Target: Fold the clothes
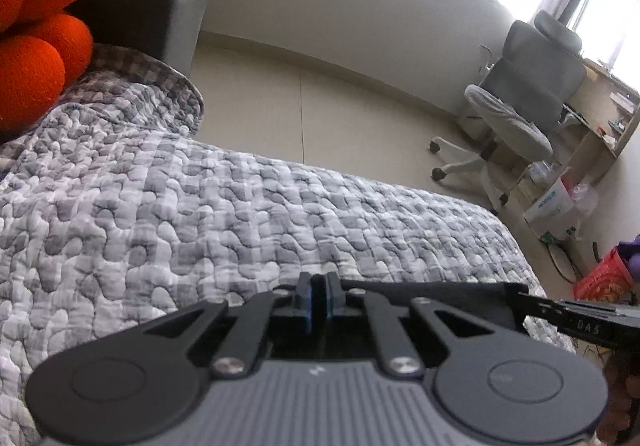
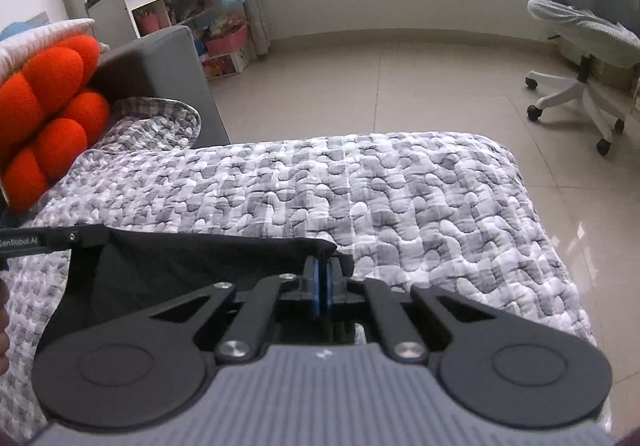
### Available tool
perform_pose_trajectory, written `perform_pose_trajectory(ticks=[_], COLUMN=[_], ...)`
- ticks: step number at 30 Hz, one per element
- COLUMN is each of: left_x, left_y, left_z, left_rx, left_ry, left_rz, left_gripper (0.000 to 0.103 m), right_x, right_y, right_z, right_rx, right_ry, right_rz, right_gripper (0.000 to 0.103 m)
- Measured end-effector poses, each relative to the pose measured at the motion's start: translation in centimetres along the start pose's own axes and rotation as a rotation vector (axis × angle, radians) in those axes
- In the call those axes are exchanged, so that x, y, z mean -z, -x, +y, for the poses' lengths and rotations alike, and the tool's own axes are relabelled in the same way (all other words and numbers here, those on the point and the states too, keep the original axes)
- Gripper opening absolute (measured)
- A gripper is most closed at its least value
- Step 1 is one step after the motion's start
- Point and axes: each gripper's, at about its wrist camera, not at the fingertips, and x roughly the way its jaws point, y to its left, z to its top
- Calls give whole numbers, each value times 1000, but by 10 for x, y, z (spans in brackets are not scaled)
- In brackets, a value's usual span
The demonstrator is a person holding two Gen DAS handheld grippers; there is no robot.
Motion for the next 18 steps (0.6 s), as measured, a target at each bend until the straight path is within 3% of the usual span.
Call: perform_pose_trajectory(ticks=[13, 18], left_x=[5, 7], left_y=[-8, -8], left_z=[-5, -9], left_rx=[-49, -65], left_ry=[-49, -61], left_rz=[-16, -18], left_gripper=[9, 10], right_x=[-1, 2], right_y=[-4, -8], right_z=[3, 13], right_rx=[39, 83], right_ry=[-24, 36], right_rz=[11, 18], right_gripper=[4, 4])
